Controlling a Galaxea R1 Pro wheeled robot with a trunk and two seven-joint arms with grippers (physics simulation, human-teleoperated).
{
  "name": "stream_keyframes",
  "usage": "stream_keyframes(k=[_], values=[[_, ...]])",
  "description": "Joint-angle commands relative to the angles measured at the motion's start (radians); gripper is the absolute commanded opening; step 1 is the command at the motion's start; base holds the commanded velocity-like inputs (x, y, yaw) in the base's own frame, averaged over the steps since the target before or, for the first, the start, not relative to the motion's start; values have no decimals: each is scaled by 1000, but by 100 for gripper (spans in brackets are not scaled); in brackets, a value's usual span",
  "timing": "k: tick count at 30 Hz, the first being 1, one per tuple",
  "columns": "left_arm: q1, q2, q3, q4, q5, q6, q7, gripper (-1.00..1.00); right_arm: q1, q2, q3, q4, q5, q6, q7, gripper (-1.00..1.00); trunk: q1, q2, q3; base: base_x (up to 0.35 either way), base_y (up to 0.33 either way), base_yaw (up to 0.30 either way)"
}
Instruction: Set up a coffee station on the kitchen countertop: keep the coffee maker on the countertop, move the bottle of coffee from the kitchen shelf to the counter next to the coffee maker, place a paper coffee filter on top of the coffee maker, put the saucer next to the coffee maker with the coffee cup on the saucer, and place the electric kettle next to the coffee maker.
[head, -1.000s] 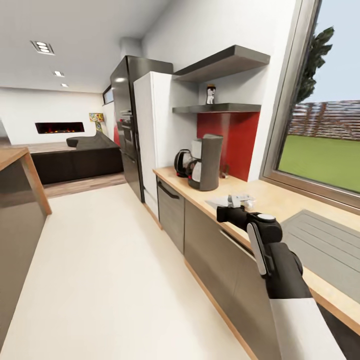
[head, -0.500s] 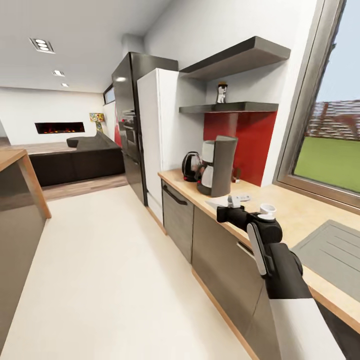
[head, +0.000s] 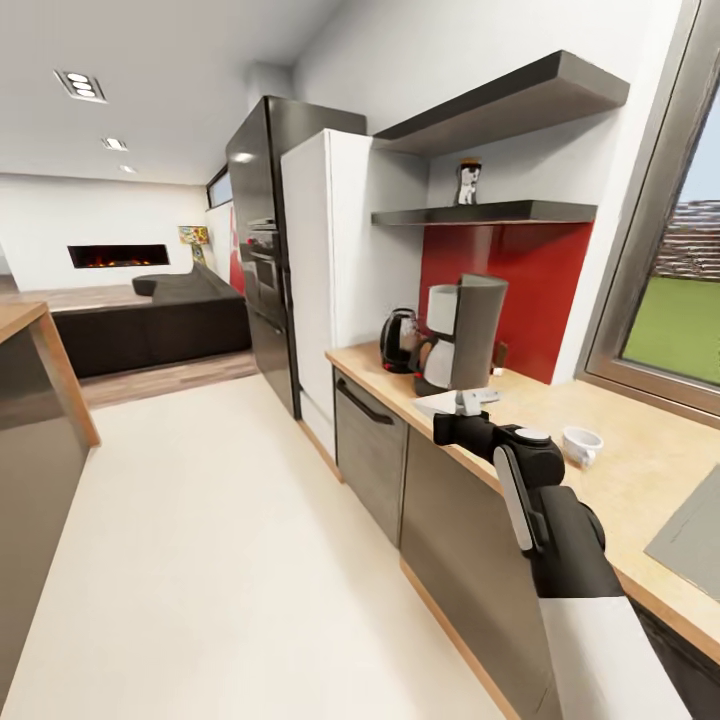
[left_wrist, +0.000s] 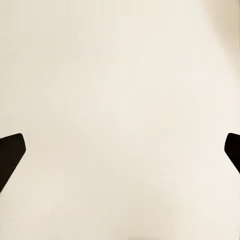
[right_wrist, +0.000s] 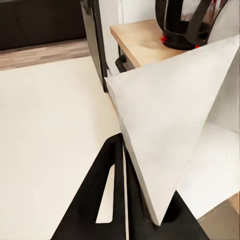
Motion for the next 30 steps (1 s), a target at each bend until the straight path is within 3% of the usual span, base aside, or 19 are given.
stream_keyframes(k=[1, 7, 18, 30], values=[[0, -1, 5, -1, 1, -1, -6, 100, -1, 1, 1, -1, 8, 4, -7, -100, 1, -1, -1, 288, 184, -83], [0, -1, 4, 0, 1, -2, -6, 100, -1, 1, 1, 0, 7, 5, -7, -100, 1, -1, -1, 210, 136, -193], [0, -1, 3, 1, 1, -3, -6, 100, -1, 1, 1, 0, 6, 5, -7, -100, 1, -1, -1, 25, 16, -267], [0, -1, 4, 1, 1, -2, -6, 100, -1, 1, 1, 0, 8, 5, -7, -100, 1, -1, -1, 212, 174, -36]])
